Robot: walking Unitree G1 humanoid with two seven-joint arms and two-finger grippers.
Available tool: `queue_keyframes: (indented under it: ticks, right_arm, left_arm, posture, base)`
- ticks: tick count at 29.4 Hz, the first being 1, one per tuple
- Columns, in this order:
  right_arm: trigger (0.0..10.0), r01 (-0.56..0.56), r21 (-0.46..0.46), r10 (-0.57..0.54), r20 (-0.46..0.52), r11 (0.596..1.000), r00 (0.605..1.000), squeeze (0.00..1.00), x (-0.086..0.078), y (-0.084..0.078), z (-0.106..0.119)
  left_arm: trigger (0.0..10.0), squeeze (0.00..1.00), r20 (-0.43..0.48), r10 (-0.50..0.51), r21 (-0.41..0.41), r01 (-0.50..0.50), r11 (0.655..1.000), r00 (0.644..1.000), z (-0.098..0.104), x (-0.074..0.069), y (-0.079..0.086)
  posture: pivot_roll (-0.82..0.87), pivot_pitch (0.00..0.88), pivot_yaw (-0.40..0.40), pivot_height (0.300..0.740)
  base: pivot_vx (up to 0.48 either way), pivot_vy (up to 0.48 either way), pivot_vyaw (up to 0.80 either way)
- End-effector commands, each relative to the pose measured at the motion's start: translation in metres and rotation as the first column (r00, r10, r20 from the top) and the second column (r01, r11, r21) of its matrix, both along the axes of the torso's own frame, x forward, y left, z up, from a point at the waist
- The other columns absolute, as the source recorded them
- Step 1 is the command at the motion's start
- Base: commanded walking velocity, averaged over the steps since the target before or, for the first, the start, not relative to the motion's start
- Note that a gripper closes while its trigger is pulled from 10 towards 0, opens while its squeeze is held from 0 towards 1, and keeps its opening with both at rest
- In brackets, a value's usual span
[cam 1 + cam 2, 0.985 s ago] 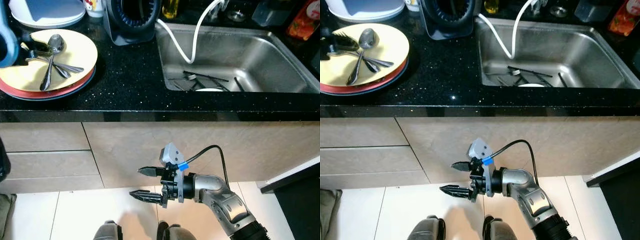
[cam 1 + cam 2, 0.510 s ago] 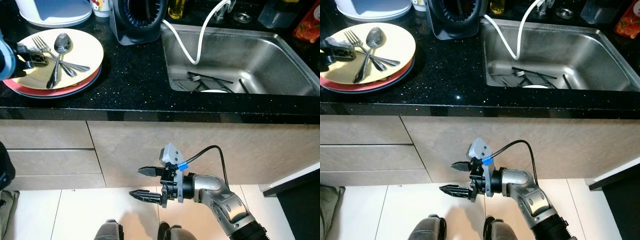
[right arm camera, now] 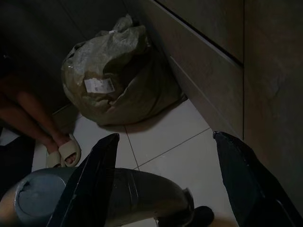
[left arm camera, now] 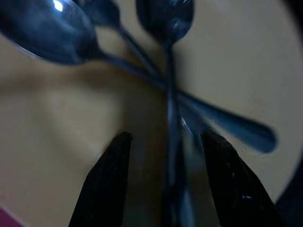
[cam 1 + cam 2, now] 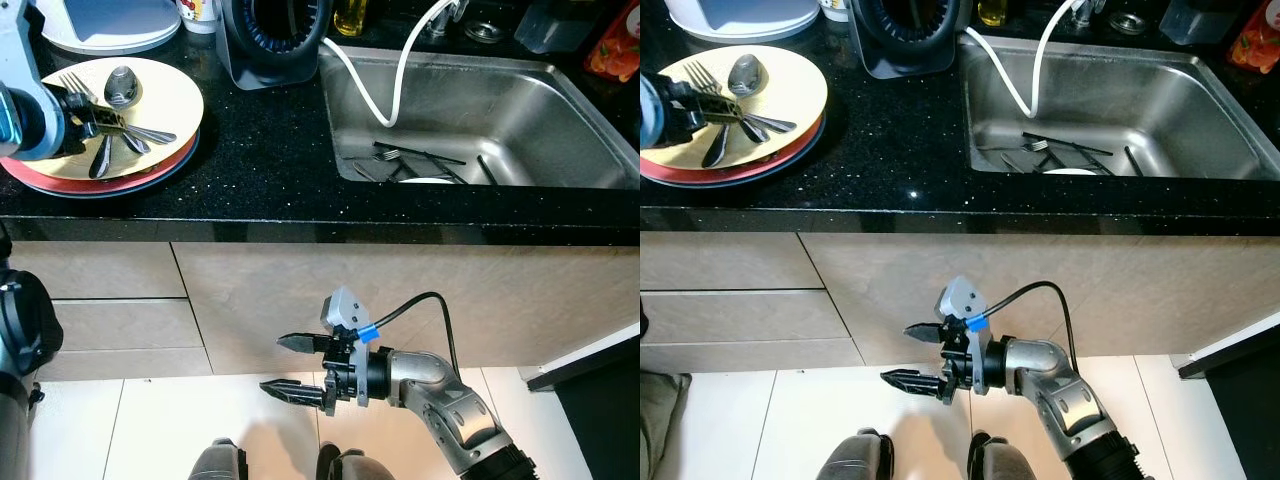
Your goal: Kitchen organization
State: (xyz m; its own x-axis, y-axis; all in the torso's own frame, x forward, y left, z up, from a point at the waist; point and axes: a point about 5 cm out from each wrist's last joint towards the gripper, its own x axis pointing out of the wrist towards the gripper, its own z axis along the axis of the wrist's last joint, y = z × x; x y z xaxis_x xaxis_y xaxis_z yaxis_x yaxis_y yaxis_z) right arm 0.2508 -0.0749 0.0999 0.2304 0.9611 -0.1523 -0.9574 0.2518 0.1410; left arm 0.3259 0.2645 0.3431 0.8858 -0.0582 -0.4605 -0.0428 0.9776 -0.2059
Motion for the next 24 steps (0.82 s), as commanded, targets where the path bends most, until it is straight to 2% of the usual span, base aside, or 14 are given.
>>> queue_keyframes:
  ticks: [1,8,9,10,11,12,13,14,24]
  right_arm:
    - [10.0,0.020,-0.013,-0.019,0.003,1.000,1.000,0.00,-0.001,-0.005,-0.001]
    - [10.0,0.035,-0.013,-0.035,0.010,0.999,0.999,0.00,-0.001,-0.005,0.000]
    - [10.0,0.038,-0.012,-0.038,0.012,0.999,0.999,0.00,-0.001,-0.006,0.000]
    - [10.0,0.043,-0.013,-0.043,0.013,0.999,0.999,0.00,0.000,-0.006,0.000]
    - [10.0,0.043,-0.013,-0.043,0.013,0.999,0.999,0.00,0.000,-0.006,0.000]
    - [10.0,0.055,-0.016,-0.054,0.016,0.998,0.998,0.00,0.000,-0.007,0.000]
    - [10.0,0.055,-0.016,-0.054,0.016,0.998,0.998,0.00,0.000,-0.007,0.000]
    - [10.0,0.060,-0.016,-0.060,0.017,0.998,0.998,0.00,0.001,-0.007,0.000]
    - [10.0,0.090,-0.016,-0.090,0.024,0.996,0.996,0.00,0.004,-0.007,0.000]
  left_arm:
    - [10.0,0.00,-0.069,0.007,0.000,-0.007,1.000,0.998,-0.012,0.001,0.000]
    - [10.0,0.00,-0.119,0.024,0.009,-0.023,1.000,0.993,-0.025,0.003,0.006]
    - [8.9,0.00,-0.126,0.023,0.008,-0.022,1.000,0.992,-0.026,0.003,0.006]
    - [5.9,0.00,-0.130,0.023,0.012,-0.021,1.000,0.991,-0.028,0.004,0.006]
    - [5.9,0.00,-0.130,0.023,0.012,-0.021,1.000,0.991,-0.028,0.004,0.006]
    - [1.0,0.00,-0.140,0.022,0.019,-0.019,1.000,0.990,-0.032,0.004,0.008]
    - [1.0,0.00,-0.140,0.022,0.019,-0.019,1.000,0.990,-0.032,0.004,0.008]
    - [0.0,0.00,-0.146,0.024,0.021,-0.022,1.000,0.989,-0.033,0.004,0.008]
    - [0.0,0.00,-0.159,0.036,0.038,-0.031,0.999,0.987,-0.037,0.005,0.013]
  posture:
    - [0.17,0.181,-0.003,0.740]
    - [0.16,0.182,0.002,0.740]
    - [0.16,0.182,0.002,0.740]
    - [0.16,0.182,0.003,0.740]
    - [0.16,0.182,0.003,0.740]
    - [0.16,0.183,0.008,0.740]
    - [0.16,0.183,0.008,0.740]
    - [0.16,0.183,0.007,0.740]
    - [0.16,0.186,0.007,0.740]
  base:
    - [0.000,0.000,0.00]
    - [0.000,0.000,0.00]
    - [0.000,0.000,0.00]
    - [0.000,0.000,0.00]
    - [0.000,0.000,0.00]
    - [0.000,0.000,0.00]
    - [0.000,0.000,0.00]
    - [0.000,0.000,0.00]
    - [0.000,0.000,0.00]
